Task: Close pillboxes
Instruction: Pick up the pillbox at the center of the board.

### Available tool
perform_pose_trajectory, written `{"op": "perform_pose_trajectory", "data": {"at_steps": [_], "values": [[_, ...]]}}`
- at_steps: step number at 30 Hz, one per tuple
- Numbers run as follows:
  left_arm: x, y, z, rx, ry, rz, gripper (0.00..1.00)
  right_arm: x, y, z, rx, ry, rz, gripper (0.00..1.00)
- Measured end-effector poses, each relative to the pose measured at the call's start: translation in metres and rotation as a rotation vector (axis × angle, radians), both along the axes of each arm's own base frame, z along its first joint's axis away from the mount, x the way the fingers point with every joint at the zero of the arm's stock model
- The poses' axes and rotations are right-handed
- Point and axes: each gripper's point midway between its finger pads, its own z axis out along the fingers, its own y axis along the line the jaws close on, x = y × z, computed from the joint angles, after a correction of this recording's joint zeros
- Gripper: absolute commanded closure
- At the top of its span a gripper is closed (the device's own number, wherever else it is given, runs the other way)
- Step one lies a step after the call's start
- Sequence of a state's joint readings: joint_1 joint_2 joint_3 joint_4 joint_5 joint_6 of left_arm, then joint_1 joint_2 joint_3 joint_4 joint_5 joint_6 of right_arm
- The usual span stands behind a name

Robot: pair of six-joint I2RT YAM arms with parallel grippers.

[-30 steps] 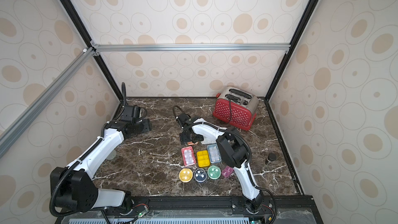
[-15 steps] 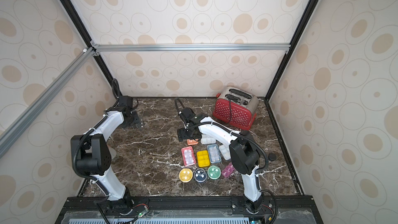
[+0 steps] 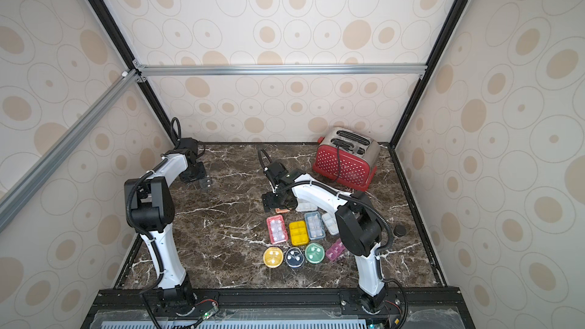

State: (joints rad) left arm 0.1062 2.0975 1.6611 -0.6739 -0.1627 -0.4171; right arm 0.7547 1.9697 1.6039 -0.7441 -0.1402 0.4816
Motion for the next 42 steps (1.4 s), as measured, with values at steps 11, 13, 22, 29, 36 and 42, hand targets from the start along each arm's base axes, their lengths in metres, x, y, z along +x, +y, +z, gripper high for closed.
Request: {"op": "perform_pose_trajectory", "data": {"at_steps": [11, 13, 22, 29, 36, 42], "values": [[0.005, -0.003, -0.009, -0.021, 0.019, -0.024, 0.79, 0.0, 0.002, 0.001, 0.019, 0.011, 0.001, 0.17], [0.006, -0.003, -0.009, -0.02, 0.018, -0.027, 0.82, 0.0, 0.002, 0.001, 0.019, 0.012, 0.001, 0.17], [0.01, -0.003, -0.006, -0.018, 0.021, -0.046, 0.9, -0.002, 0.004, 0.002, 0.031, 0.02, 0.005, 0.17], [0.007, -0.007, -0.007, -0.029, 0.042, -0.076, 0.91, -0.003, 0.006, 0.003, 0.039, 0.026, 0.014, 0.16], [0.001, -0.012, -0.01, -0.048, 0.057, -0.11, 0.93, -0.004, 0.011, 0.007, 0.065, 0.032, 0.023, 0.16], [-0.02, -0.026, -0.019, -0.098, 0.095, -0.136, 0.93, -0.004, 0.014, 0.007, 0.077, 0.038, 0.029, 0.16]]}}
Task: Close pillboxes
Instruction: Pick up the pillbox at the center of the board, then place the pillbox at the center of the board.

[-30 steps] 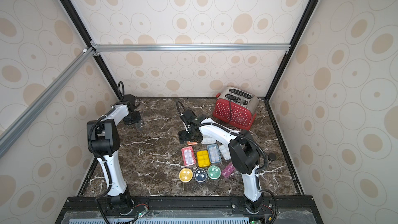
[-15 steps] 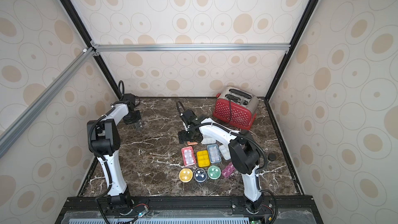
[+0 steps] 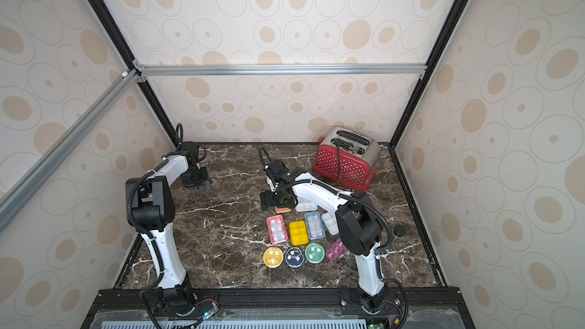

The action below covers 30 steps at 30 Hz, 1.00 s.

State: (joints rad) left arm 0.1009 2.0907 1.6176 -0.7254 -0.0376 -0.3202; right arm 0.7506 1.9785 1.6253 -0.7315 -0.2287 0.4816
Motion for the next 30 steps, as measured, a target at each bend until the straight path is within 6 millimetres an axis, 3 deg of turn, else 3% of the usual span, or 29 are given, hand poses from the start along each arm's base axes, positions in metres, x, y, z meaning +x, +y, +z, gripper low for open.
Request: {"op": "perform_pose_trajectory", "data": {"at_steps": [10, 21, 30], "values": [[-0.05, -0.037, 0.001, -0.062, 0.045, -0.064, 0.94, 0.0, 0.001, 0.0, 0.006, 0.001, 0.002, 0.16], [-0.071, -0.103, 0.026, -0.095, -0.016, -0.197, 0.94, 0.002, 0.004, 0.002, 0.019, -0.005, 0.0, 0.16], [-0.102, -0.149, 0.011, -0.126, 0.018, -0.263, 0.94, 0.002, 0.009, -0.002, 0.035, 0.004, 0.003, 0.16]]}}
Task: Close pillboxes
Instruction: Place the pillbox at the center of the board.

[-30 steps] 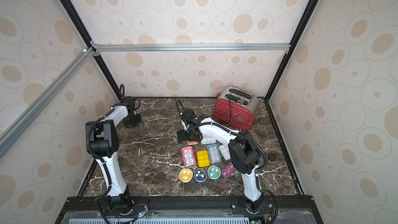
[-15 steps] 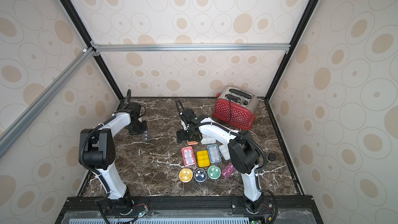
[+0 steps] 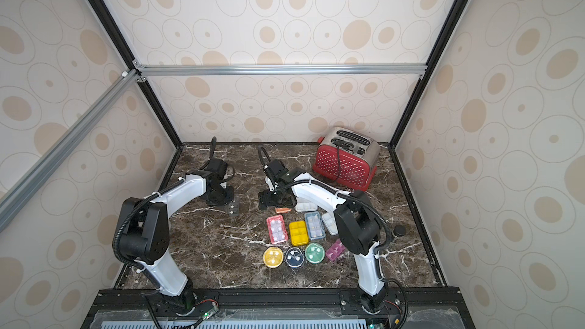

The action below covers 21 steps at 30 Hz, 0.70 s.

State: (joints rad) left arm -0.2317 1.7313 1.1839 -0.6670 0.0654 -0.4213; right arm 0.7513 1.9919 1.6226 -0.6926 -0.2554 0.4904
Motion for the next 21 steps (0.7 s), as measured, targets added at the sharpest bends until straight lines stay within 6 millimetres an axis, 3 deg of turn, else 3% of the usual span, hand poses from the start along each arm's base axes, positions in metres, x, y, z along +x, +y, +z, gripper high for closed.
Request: {"op": "perform_pose_trajectory", "data": {"at_steps": [5, 11, 14, 16, 21], "values": [[-0.01, -0.014, -0.001, -0.019, -0.002, -0.011, 0.94, -0.003, 0.004, -0.003, 0.014, 0.008, 0.005, 0.16], [-0.015, -0.021, 0.0, -0.046, -0.03, 0.009, 0.93, -0.01, 0.031, -0.004, 0.091, 0.025, 0.023, 0.17], [-0.014, -0.024, -0.001, -0.06, -0.039, 0.021, 0.89, -0.017, 0.046, -0.01, 0.124, 0.045, 0.035, 0.16], [-0.013, -0.026, -0.002, -0.071, -0.043, 0.029, 0.86, -0.023, 0.055, -0.014, 0.142, 0.062, 0.043, 0.1], [-0.011, -0.032, 0.0, -0.105, -0.05, 0.035, 0.71, -0.032, 0.072, -0.022, 0.18, 0.1, 0.055, 0.02]]}}
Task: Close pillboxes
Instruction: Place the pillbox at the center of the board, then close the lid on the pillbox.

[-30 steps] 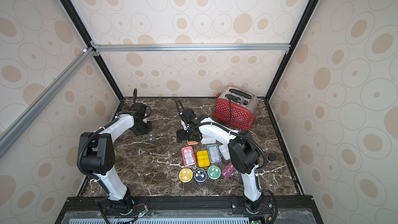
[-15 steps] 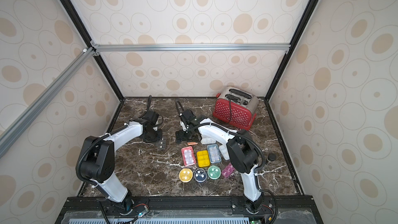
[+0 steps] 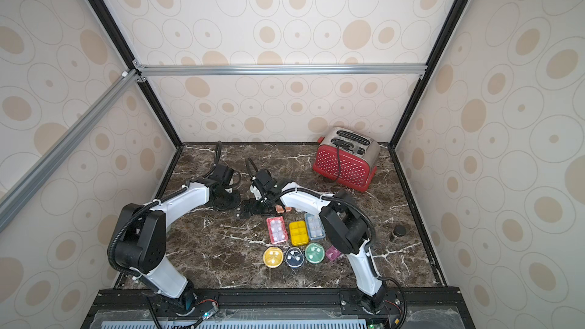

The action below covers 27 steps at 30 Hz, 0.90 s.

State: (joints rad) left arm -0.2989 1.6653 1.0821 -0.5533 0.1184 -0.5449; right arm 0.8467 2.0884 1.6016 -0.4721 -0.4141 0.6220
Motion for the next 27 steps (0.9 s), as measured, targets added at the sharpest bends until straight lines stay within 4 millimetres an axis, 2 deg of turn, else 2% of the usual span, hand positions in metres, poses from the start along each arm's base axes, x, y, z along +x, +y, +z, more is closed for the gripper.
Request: {"op": "perform_pose_trajectory", "data": {"at_steps": [6, 10, 16, 20, 23, 25, 27], "values": [[0.0, -0.003, 0.001, -0.018, 0.0, 0.002, 0.6, -0.002, 0.01, -0.004, 0.041, 0.033, -0.016, 0.06], [-0.001, 0.0, 0.007, -0.01, -0.011, 0.004, 0.58, -0.005, 0.015, -0.003, 0.062, 0.053, -0.015, 0.08], [0.005, 0.0, 0.026, -0.007, -0.05, -0.006, 0.58, -0.004, 0.019, -0.007, 0.072, 0.063, -0.027, 0.11], [0.0, 0.004, 0.034, 0.004, -0.055, -0.012, 0.59, -0.002, 0.021, -0.006, 0.079, 0.058, -0.033, 0.13], [0.0, 0.009, 0.048, -0.016, -0.083, -0.001, 0.6, 0.0, 0.022, -0.005, 0.085, 0.055, -0.047, 0.17], [0.002, 0.011, 0.06, -0.065, -0.121, 0.011, 0.63, 0.003, 0.025, -0.003, 0.1, 0.051, -0.063, 0.23], [0.003, 0.022, 0.065, -0.114, -0.158, 0.046, 0.68, 0.008, 0.03, 0.002, 0.126, 0.042, -0.085, 0.23]]}}
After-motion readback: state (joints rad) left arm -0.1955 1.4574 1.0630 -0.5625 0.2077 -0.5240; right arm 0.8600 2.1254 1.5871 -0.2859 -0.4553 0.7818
